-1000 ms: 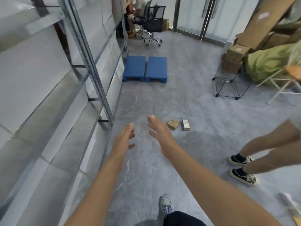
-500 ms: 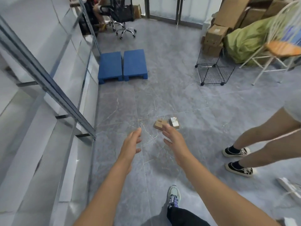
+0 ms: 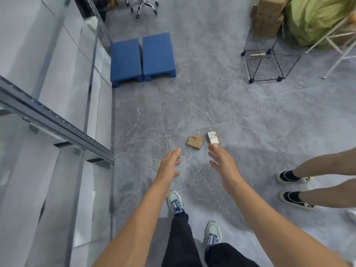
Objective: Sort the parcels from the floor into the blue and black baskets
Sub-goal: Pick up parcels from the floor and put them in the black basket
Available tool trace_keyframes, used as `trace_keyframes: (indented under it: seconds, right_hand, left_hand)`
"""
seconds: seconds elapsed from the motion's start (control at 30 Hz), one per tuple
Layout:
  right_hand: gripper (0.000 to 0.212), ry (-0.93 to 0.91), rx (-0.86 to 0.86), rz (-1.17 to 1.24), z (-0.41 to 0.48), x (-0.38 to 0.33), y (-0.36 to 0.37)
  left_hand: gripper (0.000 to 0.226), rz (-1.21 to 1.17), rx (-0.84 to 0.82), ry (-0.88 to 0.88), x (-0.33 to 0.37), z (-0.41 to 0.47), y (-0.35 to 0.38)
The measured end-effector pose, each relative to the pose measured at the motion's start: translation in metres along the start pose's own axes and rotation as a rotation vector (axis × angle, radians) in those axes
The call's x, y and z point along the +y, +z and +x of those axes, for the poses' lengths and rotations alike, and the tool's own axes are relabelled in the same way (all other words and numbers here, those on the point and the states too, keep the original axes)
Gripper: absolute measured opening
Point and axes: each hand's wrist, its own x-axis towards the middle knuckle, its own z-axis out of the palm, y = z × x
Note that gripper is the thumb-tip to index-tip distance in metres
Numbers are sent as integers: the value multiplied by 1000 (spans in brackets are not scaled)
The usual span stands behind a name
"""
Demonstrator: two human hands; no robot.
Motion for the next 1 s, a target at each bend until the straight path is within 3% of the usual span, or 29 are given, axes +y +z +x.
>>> trace_keyframes:
  seconds: [0.27, 0.43, 0.57, 0.73, 0.9, 1.0]
  right_hand:
    - [24, 91, 99, -14, 112, -15, 30]
    - [51, 141, 163, -9, 178, -27, 48]
    - [57, 182, 201, -1, 227, -26, 49]
    - [54, 247, 256, 59, 294, -12, 41]
    - [31, 352, 239, 38, 369, 29, 21]
    - [40, 424, 188, -4, 414, 58, 3]
  left_hand:
    - [36, 54, -100, -108, 34, 129, -9]
    - [49, 96, -147, -190, 50, 207, -16]
    - [51, 129, -155, -241, 54, 264, -13]
    - [41, 184, -157, -298, 47, 330, -5]
    - [38, 233, -122, -359, 29, 399, 12]
    - [47, 290, -125, -380, 10, 445, 25]
